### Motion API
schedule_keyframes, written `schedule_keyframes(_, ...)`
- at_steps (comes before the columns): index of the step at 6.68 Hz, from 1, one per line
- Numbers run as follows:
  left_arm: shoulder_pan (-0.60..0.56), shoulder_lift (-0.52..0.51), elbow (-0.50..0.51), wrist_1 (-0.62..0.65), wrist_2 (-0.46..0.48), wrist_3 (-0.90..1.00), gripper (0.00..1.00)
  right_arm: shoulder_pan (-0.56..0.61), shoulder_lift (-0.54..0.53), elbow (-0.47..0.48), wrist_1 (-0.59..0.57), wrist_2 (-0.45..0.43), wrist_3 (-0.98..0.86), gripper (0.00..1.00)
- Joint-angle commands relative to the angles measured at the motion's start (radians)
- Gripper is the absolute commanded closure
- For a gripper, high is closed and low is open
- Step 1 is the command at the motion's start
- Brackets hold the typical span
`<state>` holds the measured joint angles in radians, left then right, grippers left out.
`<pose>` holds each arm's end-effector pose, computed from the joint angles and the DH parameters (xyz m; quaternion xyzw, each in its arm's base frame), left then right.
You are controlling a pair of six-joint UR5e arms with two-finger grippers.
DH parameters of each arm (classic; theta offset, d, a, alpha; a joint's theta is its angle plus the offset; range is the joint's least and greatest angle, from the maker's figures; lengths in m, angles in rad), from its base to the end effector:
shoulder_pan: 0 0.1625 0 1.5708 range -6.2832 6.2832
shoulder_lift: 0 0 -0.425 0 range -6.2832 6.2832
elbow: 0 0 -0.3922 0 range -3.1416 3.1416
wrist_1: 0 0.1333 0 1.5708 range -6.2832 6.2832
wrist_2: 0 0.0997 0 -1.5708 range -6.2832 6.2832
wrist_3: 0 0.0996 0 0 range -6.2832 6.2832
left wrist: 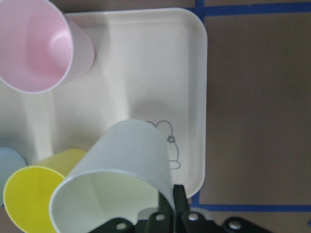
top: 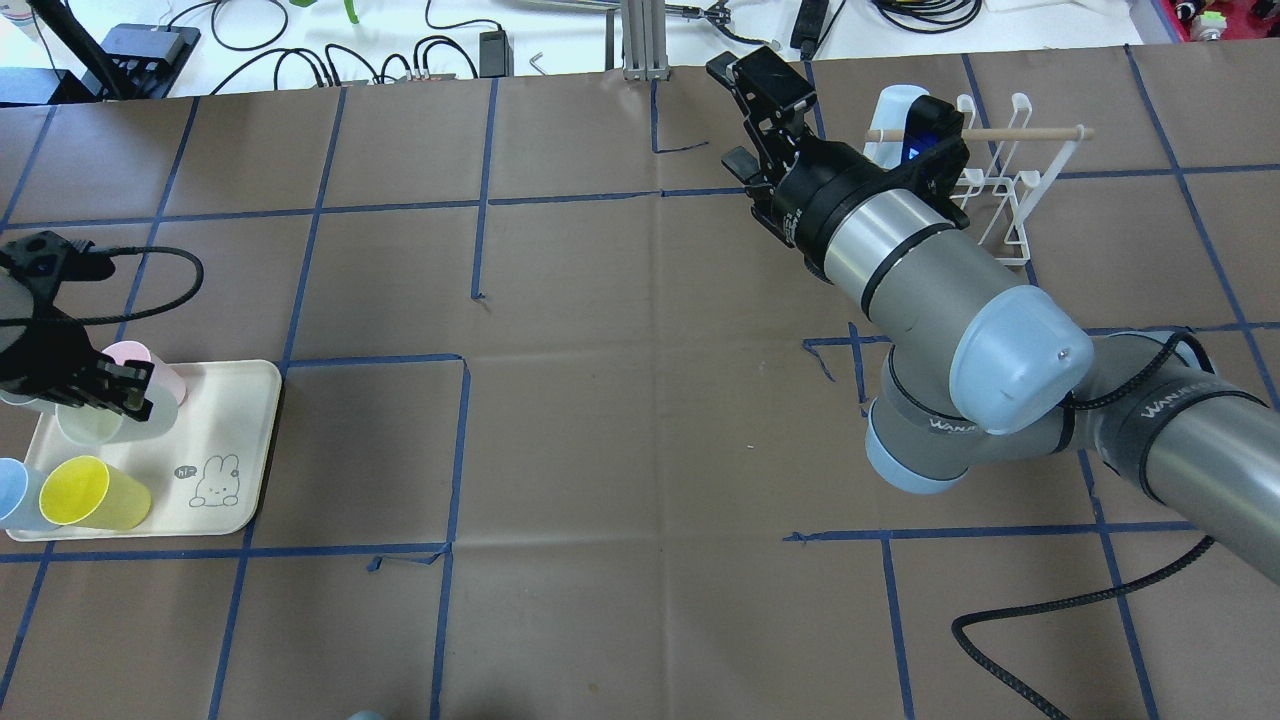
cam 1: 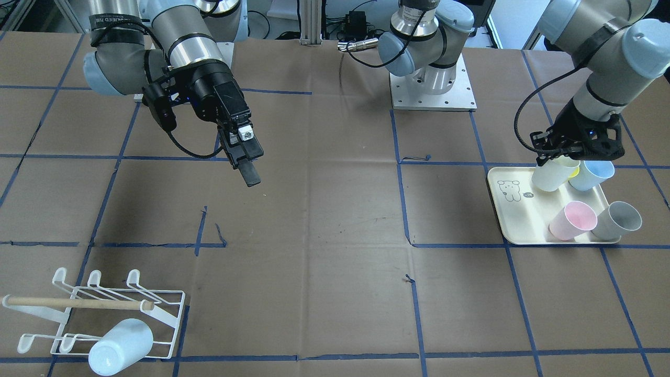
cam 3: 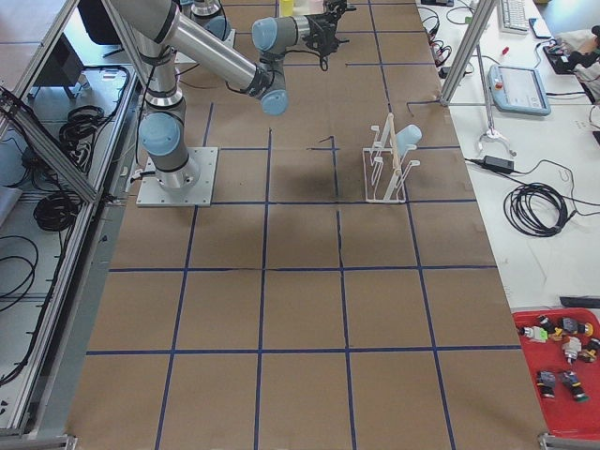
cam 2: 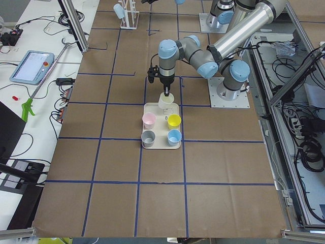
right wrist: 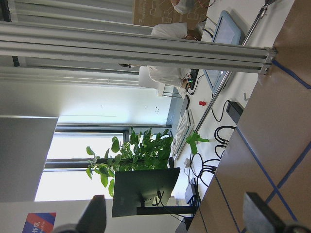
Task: Transfer IKEA cup to right arm and place on rack
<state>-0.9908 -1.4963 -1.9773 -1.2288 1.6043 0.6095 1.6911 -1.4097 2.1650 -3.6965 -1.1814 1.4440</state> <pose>0.1323 -0.4391 0.3599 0.0147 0.9997 0.0053 0.0167 0.2255 -0.4400 0.3925 0.3703 0.6745 -0.3349 0.5439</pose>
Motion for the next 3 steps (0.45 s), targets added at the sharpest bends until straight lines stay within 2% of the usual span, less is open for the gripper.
schedule_keyframes(1, -0.032, -0.054, 0.259, -0.173, -0.085, 0.007, 1.0, 0.005, 0.001, 0.002, 0.019, -0.015, 0.016, 0.0)
schedule_keyframes(2, -0.078, -0.115, 0.362, -0.176, -0.139, 0.018, 1.0, 0.007, 0.0, 0.002, 0.02, -0.015, 0.015, 0.0)
schedule_keyframes(3, -0.139, -0.152, 0.435, -0.16, -0.261, 0.033, 1.0, 0.007, 0.001, 0.002, 0.02, -0.015, 0.015, 0.0)
